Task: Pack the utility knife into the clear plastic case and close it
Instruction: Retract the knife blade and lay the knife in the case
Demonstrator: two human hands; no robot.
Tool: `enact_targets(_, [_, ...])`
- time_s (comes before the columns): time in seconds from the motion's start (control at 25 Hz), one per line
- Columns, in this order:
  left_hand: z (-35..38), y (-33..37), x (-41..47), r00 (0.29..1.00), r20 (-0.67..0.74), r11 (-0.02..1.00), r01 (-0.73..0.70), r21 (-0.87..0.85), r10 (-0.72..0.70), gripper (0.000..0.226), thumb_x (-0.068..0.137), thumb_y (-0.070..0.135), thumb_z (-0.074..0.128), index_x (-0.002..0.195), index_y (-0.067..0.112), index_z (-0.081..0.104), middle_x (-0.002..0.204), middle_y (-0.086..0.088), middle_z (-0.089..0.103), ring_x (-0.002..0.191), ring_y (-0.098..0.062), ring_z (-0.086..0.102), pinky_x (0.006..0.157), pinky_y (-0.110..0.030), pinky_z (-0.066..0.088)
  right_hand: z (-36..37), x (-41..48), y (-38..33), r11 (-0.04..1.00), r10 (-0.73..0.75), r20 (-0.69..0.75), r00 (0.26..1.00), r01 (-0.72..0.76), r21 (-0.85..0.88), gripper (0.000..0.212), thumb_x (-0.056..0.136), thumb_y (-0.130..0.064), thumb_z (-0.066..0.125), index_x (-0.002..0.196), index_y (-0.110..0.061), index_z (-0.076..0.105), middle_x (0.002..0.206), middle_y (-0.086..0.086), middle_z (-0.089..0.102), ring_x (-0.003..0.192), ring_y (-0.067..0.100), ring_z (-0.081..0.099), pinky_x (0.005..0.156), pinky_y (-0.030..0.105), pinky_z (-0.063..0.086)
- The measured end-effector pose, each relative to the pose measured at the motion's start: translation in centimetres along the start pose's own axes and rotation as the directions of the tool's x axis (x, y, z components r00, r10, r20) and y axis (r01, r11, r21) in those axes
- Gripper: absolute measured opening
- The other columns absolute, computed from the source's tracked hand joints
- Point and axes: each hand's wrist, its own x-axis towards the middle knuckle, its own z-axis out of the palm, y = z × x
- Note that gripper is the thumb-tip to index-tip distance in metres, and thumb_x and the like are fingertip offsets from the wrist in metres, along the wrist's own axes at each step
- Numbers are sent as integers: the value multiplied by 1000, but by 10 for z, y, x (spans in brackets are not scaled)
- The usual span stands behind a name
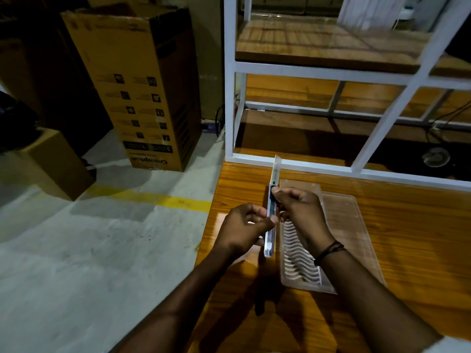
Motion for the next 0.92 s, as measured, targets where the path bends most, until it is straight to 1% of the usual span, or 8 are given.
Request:
enact_targets(0.12, [-2,1,-6,998,34,998,-51,36,50,41,81,30,85,115,25,62,88,0,70,81,-23,76,70,-52,66,-1,1,2,1000,-6,-6,1000,6,15,17,92,-24,68,97,-11,77,88,9,78,71,19,68,57,30,50])
enact_targets(0.2, [-6,1,-12,985,135,984,-128,124,111,73,76,32,90,138,34,50,95,7,68,77,-13,74,68,-39,66,-3,2,4,1000,-19,-9,1000,19,15,18,92,-24,68,101,-11,77,90,6,78,74,18,71,58,27,53])
enact_targets(0.28, [-11,0,-18,945,277,931,-250,265,175,104,73,33,92,156,38,28,105,14,64,78,-7,72,67,-21,59,-4,4,6,999,-44,-14,999,44,13,19,93,-23,67,102,-10,76,91,7,78,77,19,72,60,26,56])
enact_targets(0.36, [-14,0,-19,902,372,870,-353,345,219,119,75,31,91,163,34,10,113,12,61,80,-8,70,68,-15,55,-5,6,7,998,-59,-26,998,59,28,18,92,-21,67,102,-9,76,91,9,78,79,22,73,61,27,57])
enact_targets(0.48, [-14,-1,-18,903,363,842,-371,391,229,124,76,25,90,164,34,3,115,9,59,80,-9,68,70,-16,56,-5,7,8,997,-65,-21,998,66,37,18,92,-19,68,105,-10,76,94,8,78,87,24,74,70,34,60])
enact_targets(0.64, [-10,0,-16,910,340,860,-360,361,238,123,75,21,91,161,42,5,108,16,59,76,0,65,66,-15,55,-7,9,7,996,-71,-19,997,72,54,22,90,-15,70,110,-7,73,97,4,78,92,23,75,81,40,60])
enact_targets(0.8, [-9,-2,-12,906,336,854,-376,360,257,124,74,23,92,159,45,3,109,13,61,76,-3,67,64,-17,57,-9,10,8,996,-63,-6,998,63,65,30,89,-11,71,119,-6,69,101,1,77,93,19,75,84,40,60])
enact_targets(0.92, [-9,-6,-9,904,333,851,-384,359,268,125,74,24,92,161,42,5,115,6,63,77,-8,68,66,-22,59,-10,7,9,996,-65,14,998,64,61,30,90,-9,70,120,-13,68,97,1,77,89,16,76,77,35,58])
